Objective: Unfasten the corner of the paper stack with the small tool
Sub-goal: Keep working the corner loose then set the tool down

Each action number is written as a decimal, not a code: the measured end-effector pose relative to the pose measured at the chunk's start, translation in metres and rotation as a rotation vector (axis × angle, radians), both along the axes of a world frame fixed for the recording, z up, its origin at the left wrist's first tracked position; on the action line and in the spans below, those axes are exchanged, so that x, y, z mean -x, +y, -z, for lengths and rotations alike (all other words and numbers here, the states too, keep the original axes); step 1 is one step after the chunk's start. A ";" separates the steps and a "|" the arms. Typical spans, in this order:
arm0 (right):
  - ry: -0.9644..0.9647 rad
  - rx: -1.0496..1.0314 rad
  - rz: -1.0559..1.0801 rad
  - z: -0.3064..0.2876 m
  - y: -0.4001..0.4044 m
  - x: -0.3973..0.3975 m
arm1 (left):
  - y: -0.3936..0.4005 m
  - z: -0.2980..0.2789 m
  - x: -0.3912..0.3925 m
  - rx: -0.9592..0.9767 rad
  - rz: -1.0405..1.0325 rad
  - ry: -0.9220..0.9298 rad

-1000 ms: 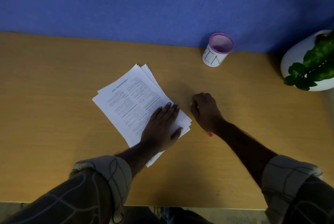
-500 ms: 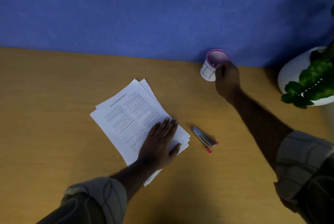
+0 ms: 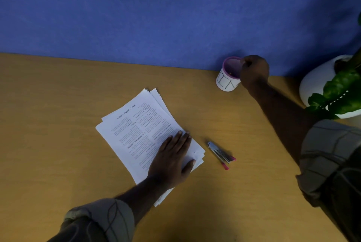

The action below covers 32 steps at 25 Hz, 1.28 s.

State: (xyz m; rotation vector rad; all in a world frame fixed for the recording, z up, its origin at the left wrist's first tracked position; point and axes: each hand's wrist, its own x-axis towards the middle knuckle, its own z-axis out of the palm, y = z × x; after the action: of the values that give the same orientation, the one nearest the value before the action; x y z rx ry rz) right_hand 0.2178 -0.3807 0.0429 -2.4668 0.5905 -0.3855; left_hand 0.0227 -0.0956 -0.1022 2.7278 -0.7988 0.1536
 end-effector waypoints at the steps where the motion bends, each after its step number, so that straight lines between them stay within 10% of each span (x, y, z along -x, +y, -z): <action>1: -0.017 -0.009 0.010 0.000 0.002 0.004 | 0.000 -0.001 0.000 -0.003 0.002 0.000; 16: -0.016 0.022 -0.210 0.036 0.053 0.165 | -0.008 -0.041 -0.022 -0.126 0.088 0.210; 20: 0.023 -0.017 -0.163 0.037 0.047 0.194 | -0.002 -0.074 -0.059 -0.434 0.285 0.312; 32: 0.076 -0.120 -0.171 0.041 0.063 0.239 | 0.021 -0.091 -0.039 -0.625 -0.055 0.283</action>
State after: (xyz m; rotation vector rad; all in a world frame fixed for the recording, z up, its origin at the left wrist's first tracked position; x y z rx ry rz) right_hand -0.0213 -0.3176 0.0014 -2.4021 0.4165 -0.1847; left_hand 0.0614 -0.0744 -0.0110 3.2318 -0.7865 -0.5510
